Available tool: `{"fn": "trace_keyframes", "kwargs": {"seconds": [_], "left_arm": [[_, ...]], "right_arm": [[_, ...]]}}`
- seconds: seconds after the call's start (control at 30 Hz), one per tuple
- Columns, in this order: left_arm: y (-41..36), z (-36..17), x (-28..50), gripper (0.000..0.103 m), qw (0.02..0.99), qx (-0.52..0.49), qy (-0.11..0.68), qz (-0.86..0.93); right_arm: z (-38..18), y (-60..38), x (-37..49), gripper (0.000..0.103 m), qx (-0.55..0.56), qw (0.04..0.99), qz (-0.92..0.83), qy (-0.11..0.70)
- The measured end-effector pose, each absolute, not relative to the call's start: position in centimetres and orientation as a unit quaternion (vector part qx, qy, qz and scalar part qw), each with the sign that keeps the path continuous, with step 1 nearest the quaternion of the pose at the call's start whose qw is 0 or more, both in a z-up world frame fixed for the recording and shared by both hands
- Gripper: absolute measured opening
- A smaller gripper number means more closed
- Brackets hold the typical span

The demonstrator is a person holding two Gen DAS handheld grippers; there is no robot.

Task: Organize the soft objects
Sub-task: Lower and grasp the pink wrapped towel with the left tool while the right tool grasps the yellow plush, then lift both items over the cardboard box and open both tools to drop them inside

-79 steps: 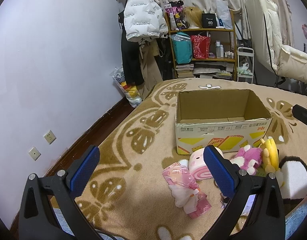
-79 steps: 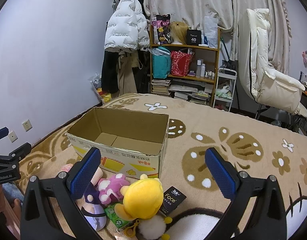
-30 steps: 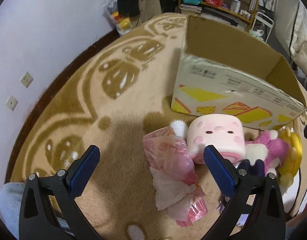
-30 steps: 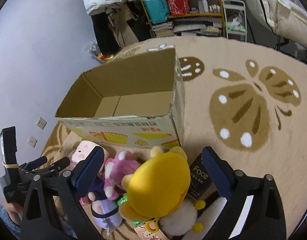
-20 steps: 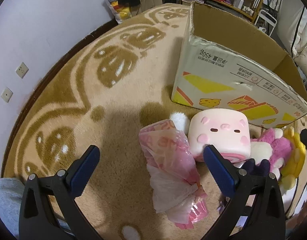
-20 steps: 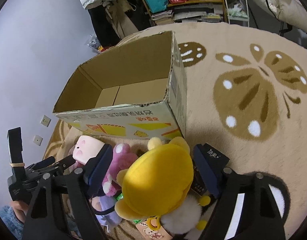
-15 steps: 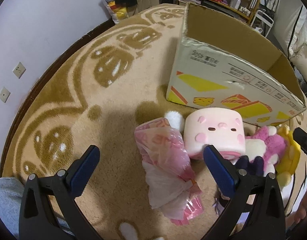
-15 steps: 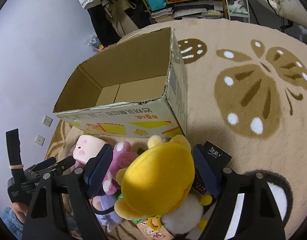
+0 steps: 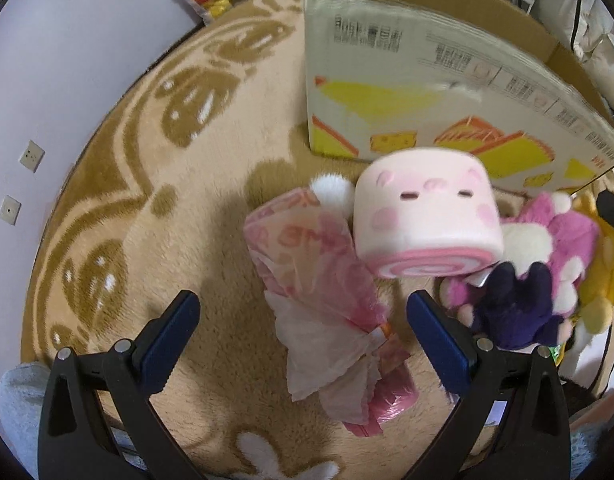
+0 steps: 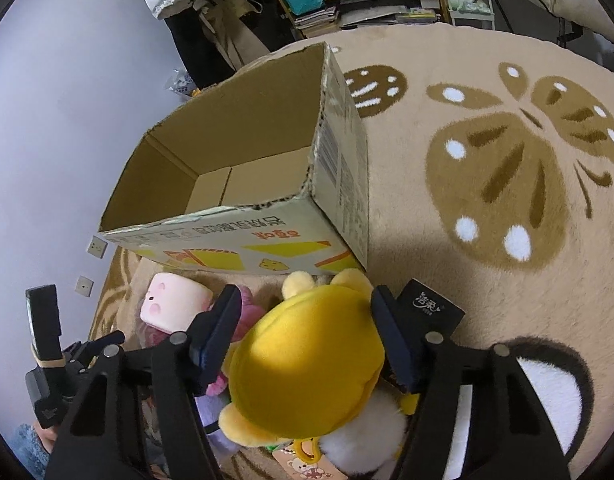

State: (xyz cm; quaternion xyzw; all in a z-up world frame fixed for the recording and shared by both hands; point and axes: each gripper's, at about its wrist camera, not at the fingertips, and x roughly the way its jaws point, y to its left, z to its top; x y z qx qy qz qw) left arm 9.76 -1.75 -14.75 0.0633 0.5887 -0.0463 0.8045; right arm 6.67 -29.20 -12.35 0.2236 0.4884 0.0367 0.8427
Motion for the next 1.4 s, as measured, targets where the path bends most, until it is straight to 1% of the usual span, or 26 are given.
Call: {"fn": "trace_keyframes", "kwargs": {"seconds": [0.03, 0.07, 0.2, 0.27, 0.3, 0.37, 0.4, 0.43, 0.5, 0.53, 0.67, 0.77, 0.87, 1.07, 1.17, 1.3, 1.4], "left_arm": [[-1.8, -15.0, 9.8, 0.094, 0.802, 0.065, 0.591, -0.047], [-1.8, -15.3, 9.8, 0.092, 0.799, 0.067, 0.595, -0.048], [-2.1, -16.6, 9.8, 0.09, 0.787, 0.069, 0.61, -0.054], [-2.2, -16.9, 9.8, 0.09, 0.789, 0.076, 0.608, -0.054], [-2.3, -17.0, 9.7, 0.089, 0.789, 0.076, 0.607, -0.054], [-2.4, -17.1, 9.7, 0.086, 0.79, 0.076, 0.605, -0.056], [-2.5, -17.1, 9.6, 0.085, 0.791, 0.079, 0.604, -0.057], [-2.5, -17.2, 9.5, 0.082, 0.791, 0.083, 0.603, -0.056], [-2.8, -17.4, 9.4, 0.071, 0.792, 0.086, 0.601, -0.064], [-3.1, -17.3, 9.3, 0.061, 0.791, 0.083, 0.601, -0.077], [-3.8, -17.0, 8.3, 0.054, 0.795, 0.074, 0.595, -0.088], [-3.3, -16.6, 8.1, 0.05, 0.801, 0.054, 0.589, -0.089], [-3.2, -16.0, 7.7, 0.046, 0.814, 0.065, 0.572, -0.077], [-2.6, -13.9, 6.3, 0.045, 0.839, 0.07, 0.535, -0.067], [-2.2, -11.5, 4.9, 0.045, 0.863, 0.088, 0.496, -0.047], [-1.4, -8.7, 3.7, 0.045, 0.887, 0.078, 0.453, -0.047], [-1.9, -6.5, 2.1, 0.045, 0.909, 0.089, 0.405, -0.048]], "right_arm": [[-12.5, -29.2, 6.7, 0.07, 0.223, 0.842, 0.036, 0.491], [-12.7, -29.2, 6.8, 0.07, 0.224, 0.839, 0.036, 0.494], [-14.0, -29.7, 7.1, 0.07, 0.245, 0.822, 0.032, 0.513], [-13.9, -29.6, 7.1, 0.06, 0.232, 0.826, 0.03, 0.512], [-13.8, -29.4, 7.1, 0.058, 0.228, 0.829, 0.032, 0.51], [-13.5, -29.0, 7.0, 0.051, 0.216, 0.834, 0.036, 0.507], [-13.4, -28.9, 6.9, 0.05, 0.211, 0.835, 0.037, 0.507], [-13.3, -28.8, 6.9, 0.047, 0.206, 0.835, 0.039, 0.508], [-13.1, -28.5, 6.8, 0.045, 0.2, 0.837, 0.042, 0.507], [-12.9, -28.5, 6.7, 0.045, 0.196, 0.84, 0.041, 0.504], [-12.0, -28.0, 6.4, 0.045, 0.189, 0.853, 0.042, 0.485], [-11.2, -28.1, 6.0, 0.045, 0.184, 0.863, 0.047, 0.469], [-10.6, -27.8, 5.7, 0.045, 0.176, 0.87, 0.054, 0.457], [-8.8, -27.0, 4.7, 0.044, 0.159, 0.889, 0.064, 0.423], [-7.4, -26.7, 3.7, 0.044, 0.15, 0.904, 0.068, 0.395], [-6.0, -26.5, 2.8, 0.044, 0.142, 0.918, 0.068, 0.364], [-4.9, -26.4, 2.1, 0.044, 0.139, 0.926, 0.065, 0.344]]}}
